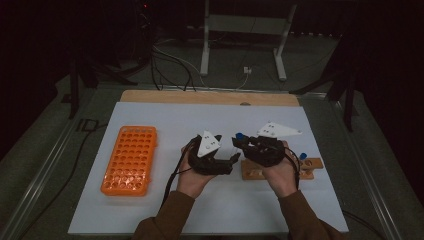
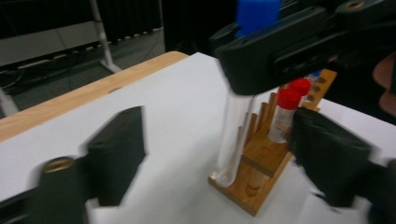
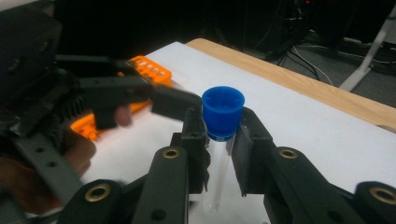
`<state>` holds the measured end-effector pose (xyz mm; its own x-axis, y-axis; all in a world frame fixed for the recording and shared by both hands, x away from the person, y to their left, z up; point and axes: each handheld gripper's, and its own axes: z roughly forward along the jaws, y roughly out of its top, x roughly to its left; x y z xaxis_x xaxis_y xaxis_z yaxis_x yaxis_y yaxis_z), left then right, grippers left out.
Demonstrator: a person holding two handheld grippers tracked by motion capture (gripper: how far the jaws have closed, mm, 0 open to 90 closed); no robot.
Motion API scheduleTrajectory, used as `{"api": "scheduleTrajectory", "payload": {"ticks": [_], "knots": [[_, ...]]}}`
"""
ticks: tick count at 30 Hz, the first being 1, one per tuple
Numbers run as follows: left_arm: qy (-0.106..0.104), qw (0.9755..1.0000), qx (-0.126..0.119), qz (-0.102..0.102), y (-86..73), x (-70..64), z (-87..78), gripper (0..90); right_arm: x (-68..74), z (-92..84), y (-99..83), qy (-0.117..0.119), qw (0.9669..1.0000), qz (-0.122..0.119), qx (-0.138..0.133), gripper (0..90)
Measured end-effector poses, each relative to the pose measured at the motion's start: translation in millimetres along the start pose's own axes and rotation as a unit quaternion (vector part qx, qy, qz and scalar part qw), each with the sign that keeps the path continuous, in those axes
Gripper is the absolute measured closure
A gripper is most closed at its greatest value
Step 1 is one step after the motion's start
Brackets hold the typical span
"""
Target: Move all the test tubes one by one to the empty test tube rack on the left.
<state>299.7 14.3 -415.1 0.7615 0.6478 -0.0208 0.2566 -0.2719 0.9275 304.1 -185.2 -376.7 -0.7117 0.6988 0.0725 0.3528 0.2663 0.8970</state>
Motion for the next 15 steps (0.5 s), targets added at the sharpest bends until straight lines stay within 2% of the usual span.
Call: {"api": "scheduleTrajectory", "payload": {"ticks": [4, 5, 6, 9, 13, 15], "knots": [[-0.018, 0.9998, -0.001, -0.009, -1.0, -0.7, 2.3, 52.5, 5.6, 4.3, -1.1, 0.007, 1.0, -0.003, 0.003, 76.2], [-0.023, 0.9997, -0.001, -0.012, -1.4, -0.4, 2.7, 52.5, 5.6, 4.3, -1.1, 0.007, 1.0, -0.003, 0.003, 76.2], [-0.024, 0.9996, 0.003, -0.012, -1.6, 0.2, 3.1, 61.9, 6.5, 5.9, -1.7, 0.011, 0.9999, 0.0, 0.004, 76.2], [-0.033, 0.9993, 0.003, -0.017, -2.6, 0.5, 3.8, 73.7, 7.0, 7.1, -3.1, 0.017, 0.9998, 0.005, 0.003, 76.2], [-0.037, 0.9992, 0.006, -0.014, -4.2, -1.3, 4.7, 76.9, 6.7, 7.8, -5.3, 0.02, 0.9997, 0.008, 0.007, 75.8], [-0.035, 0.9992, 0.008, -0.015, -5.6, 0.2, 4.3, 77.2, 5.2, 5.5, -5.8, 0.028, 0.9996, 0.011, 0.0, 66.5]]}}
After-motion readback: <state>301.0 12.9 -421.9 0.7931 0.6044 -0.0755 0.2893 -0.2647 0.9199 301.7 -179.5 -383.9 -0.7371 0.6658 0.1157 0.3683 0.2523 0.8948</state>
